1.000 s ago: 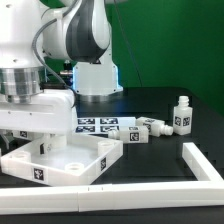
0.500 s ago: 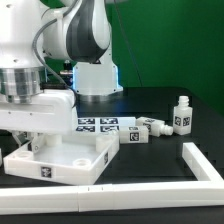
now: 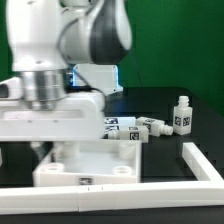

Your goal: Assemble one leg

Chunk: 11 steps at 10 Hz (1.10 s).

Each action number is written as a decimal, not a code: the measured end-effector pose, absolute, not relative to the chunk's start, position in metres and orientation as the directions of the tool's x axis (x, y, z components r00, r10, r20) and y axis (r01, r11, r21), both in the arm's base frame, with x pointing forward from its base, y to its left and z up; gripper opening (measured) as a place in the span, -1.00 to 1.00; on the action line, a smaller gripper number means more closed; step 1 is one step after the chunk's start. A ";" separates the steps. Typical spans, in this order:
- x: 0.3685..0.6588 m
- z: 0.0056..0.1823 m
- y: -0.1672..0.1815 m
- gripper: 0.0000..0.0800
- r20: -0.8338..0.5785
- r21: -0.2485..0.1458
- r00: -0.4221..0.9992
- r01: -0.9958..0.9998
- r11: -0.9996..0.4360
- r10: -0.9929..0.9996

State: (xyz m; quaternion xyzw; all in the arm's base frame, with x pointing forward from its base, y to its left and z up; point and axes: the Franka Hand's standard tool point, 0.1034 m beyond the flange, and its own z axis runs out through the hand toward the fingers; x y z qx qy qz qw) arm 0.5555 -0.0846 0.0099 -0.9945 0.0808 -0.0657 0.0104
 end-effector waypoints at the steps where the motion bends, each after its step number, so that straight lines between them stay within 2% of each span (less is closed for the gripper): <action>1: 0.555 0.010 -0.088 -0.87 0.129 -0.028 0.980 -0.151 -0.988 -0.154; 4: 0.557 0.010 -0.084 -0.87 0.134 -0.025 0.980 -0.147 -0.989 -0.149; 7: 0.586 0.010 -0.020 -0.87 0.166 -0.031 0.981 -0.097 -0.995 -0.101; 11: 0.587 0.010 -0.021 -0.87 0.166 -0.028 0.981 -0.096 -0.995 -0.099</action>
Offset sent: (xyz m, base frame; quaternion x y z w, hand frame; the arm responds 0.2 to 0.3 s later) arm 0.0000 0.0000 0.0000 0.0000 0.0000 0.0000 1.0000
